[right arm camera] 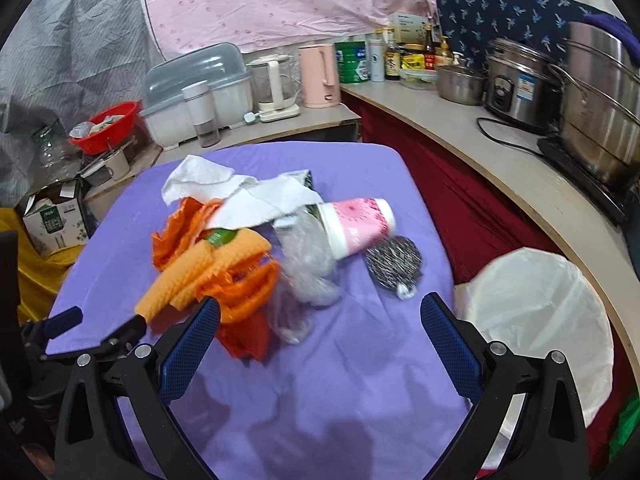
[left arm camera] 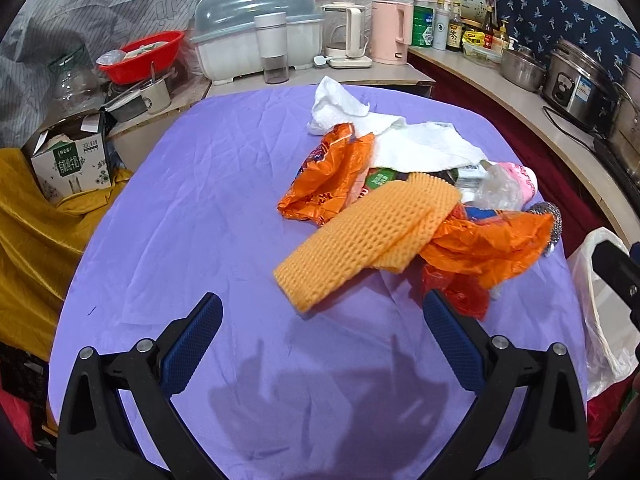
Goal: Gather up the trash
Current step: 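Grasp the orange mesh sleeve with the left tool while the right grasps the orange bag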
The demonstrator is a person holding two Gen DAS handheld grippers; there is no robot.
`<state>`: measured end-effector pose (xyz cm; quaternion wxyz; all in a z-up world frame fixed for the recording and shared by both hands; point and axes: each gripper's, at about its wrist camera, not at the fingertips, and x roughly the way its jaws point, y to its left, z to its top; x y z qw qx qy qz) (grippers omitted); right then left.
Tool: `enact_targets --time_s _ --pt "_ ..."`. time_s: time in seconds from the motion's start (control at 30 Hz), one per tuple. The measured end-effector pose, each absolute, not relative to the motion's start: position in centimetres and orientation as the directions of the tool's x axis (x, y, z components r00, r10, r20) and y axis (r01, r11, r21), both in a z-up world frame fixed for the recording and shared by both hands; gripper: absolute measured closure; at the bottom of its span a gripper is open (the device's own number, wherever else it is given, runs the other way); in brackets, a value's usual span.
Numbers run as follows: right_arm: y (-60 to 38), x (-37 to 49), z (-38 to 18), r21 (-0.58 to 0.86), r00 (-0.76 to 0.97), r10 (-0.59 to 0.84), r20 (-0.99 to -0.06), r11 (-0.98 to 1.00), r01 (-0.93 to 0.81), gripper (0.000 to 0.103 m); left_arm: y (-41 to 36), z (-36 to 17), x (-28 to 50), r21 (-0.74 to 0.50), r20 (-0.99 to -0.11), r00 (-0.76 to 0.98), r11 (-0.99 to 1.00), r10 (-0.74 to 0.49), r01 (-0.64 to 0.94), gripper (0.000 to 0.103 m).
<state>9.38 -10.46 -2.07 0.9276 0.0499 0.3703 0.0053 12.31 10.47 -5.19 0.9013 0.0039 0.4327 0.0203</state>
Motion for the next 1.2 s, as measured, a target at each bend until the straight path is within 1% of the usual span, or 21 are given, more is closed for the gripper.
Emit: enact_targets --time_s 0.07,0.17,0.23,0.37,0.47,0.53,0.6,0.63,0.8,0.83,0.87,0.9,0.93,1.0,1.03,1.1,1.13,1.2 --pt "-9.5 10.4 -2.1 0.105 0.726 0.063 -0.685 0.994 0.013 0.008 10.9 -5.5 12.8 0.019 -0.783 0.62 0.999 0.037 -0.035 0.007" --pt "-8.4 11.9 -2.5 0.1 0.719 0.067 -0.692 0.995 0.003 0.014 11.7 -6.0 13.4 0.006 -0.792 0.61 0.999 0.028 -0.038 0.007" --pt "-8.0 12.8 -3.1 0.101 0.708 0.07 -0.703 0.995 0.003 0.02 12.2 -6.3 13.8 0.001 -0.796 0.604 0.999 0.023 -0.037 0.007" --pt "-7.4 14.4 -4.6 0.119 0.675 0.081 -0.733 0.993 0.009 0.027 12.6 -7.0 14.5 -0.01 -0.802 0.597 0.999 0.01 -0.03 0.007" --pt "-7.2 15.1 -6.1 0.139 0.645 0.098 -0.758 0.99 0.013 0.034 12.6 -7.8 15.2 -0.013 -0.809 0.588 1.0 -0.008 -0.005 0.007" --pt "-7.3 15.5 -7.1 0.171 0.62 0.122 -0.775 0.985 0.02 0.041 12.4 -8.7 15.7 -0.007 -0.817 0.576 1.0 -0.02 0.025 0.007" --pt "-7.4 15.7 -7.8 0.198 0.604 0.142 -0.784 0.98 0.026 0.044 12.4 -9.4 16.2 0.007 -0.817 0.576 0.999 -0.023 0.05 0.007" --pt "-7.5 15.7 -8.1 0.211 0.599 0.153 -0.786 0.977 0.028 0.047 12.3 -9.7 16.3 0.023 -0.812 0.583 0.998 -0.016 0.061 0.007" --pt "-7.4 15.7 -9.1 0.226 0.579 0.167 -0.798 0.974 0.03 0.048 12.6 -10.5 16.8 0.016 -0.796 0.603 0.996 -0.042 0.091 0.007" --pt "-7.3 15.7 -9.1 0.226 0.576 0.169 -0.8 0.974 0.028 0.052 12.7 -10.7 17.0 0.016 -0.796 0.604 0.996 -0.043 0.093 0.008" --pt "-7.1 15.6 -9.3 0.225 0.571 0.173 -0.802 0.974 0.021 0.055 12.8 -10.8 17.1 0.015 -0.795 0.605 0.995 -0.047 0.097 0.01" --pt "-7.0 15.6 -9.3 0.225 0.567 0.176 -0.805 0.974 0.016 0.064 12.9 -10.9 17.2 0.01 -0.795 0.604 0.995 -0.054 0.102 0.016" --pt "-6.8 15.5 -9.3 0.224 0.564 0.18 -0.806 0.974 0.01 0.07 12.9 -11.0 17.3 0.005 -0.798 0.6 0.994 -0.06 0.106 0.02" --pt "-6.5 15.3 -9.2 0.224 0.562 0.185 -0.806 0.975 0.001 0.074 13.1 -11.1 17.4 -0.013 -0.803 0.591 0.994 -0.075 0.108 0.033" --pt "-6.4 15.1 -9.1 0.222 0.565 0.186 -0.804 0.975 -0.004 0.078 13.4 -11.1 17.3 -0.023 -0.804 0.589 0.994 -0.08 0.104 0.037" --pt "-6.2 14.8 -8.7 0.218 0.57 0.187 -0.8 0.976 -0.014 0.082 13.7 -10.9 17.1 -0.036 -0.802 0.59 0.994 -0.092 0.105 0.053" --pt "-6.1 14.7 -8.5 0.217 0.573 0.187 -0.798 0.976 -0.017 0.084 13.7 -10.8 17.0 -0.04 -0.801 0.591 0.994 -0.094 0.105 0.057" --pt "-6.0 14.3 -7.9 0.214 0.583 0.187 -0.791 0.977 -0.023 0.087 14.0 -10.6 16.7 -0.058 -0.803 0.585 0.992 -0.112 0.11 0.077"
